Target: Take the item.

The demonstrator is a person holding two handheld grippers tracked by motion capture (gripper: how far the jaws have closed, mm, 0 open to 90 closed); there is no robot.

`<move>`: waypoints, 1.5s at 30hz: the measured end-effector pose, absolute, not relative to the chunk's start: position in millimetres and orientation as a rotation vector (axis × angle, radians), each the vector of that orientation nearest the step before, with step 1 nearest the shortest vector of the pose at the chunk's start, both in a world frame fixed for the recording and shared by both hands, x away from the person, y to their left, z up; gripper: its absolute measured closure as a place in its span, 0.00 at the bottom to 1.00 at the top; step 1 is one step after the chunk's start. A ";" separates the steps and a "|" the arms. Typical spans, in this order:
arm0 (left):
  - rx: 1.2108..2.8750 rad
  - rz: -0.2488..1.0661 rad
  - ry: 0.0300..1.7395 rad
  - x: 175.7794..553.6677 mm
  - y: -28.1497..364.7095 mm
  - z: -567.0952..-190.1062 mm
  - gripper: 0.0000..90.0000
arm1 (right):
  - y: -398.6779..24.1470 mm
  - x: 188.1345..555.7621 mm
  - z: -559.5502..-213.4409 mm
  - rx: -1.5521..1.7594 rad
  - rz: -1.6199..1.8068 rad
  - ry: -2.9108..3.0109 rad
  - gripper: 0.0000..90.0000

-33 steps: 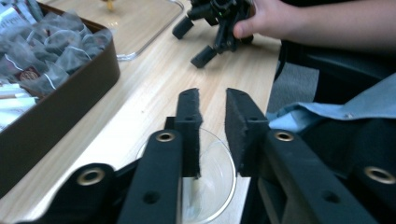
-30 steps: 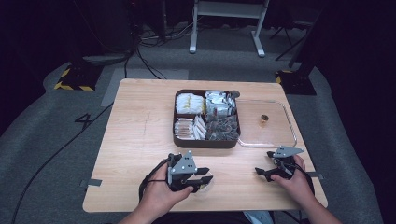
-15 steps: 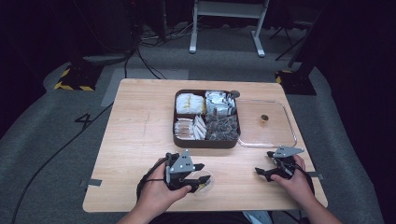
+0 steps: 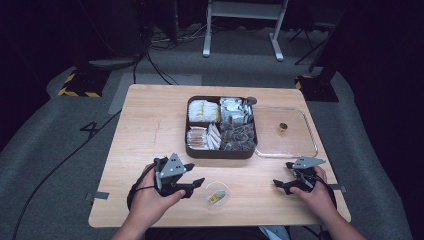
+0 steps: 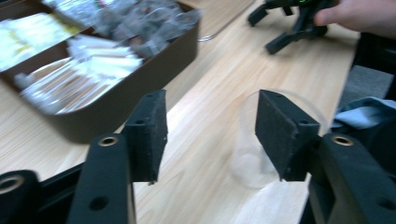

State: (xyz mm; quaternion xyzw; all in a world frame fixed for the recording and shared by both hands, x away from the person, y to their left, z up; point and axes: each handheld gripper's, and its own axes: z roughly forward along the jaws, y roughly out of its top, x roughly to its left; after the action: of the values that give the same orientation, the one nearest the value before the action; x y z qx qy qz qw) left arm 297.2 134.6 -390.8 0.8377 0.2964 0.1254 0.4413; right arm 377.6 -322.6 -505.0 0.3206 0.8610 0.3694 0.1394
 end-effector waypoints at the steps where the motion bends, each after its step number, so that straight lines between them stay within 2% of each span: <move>1: 2.080 0.324 0.750 298.7 138.8 -391.2 0.47 | -322.5 377.5 -505.0 0.927 1.068 2.488 0.09; 12: 2.133 0.410 0.866 311.9 179.5 -410.0 0.40 | -322.6 377.5 -505.0 0.927 1.068 2.488 0.09; 31: 2.201 0.379 0.992 316.2 237.6 -454.0 0.36 | -322.6 377.5 -505.0 0.926 1.068 2.488 0.09; 45: 2.266 0.342 1.038 323.1 251.9 -480.2 0.33 | -322.6 377.5 -505.1 0.927 1.069 2.488 0.09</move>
State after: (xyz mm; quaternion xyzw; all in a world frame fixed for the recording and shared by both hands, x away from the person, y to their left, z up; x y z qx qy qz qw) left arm 323.1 251.9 -480.2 0.8570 0.3925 0.1293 0.3079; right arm 377.5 -322.6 -505.1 0.3207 0.8609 0.3697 0.1393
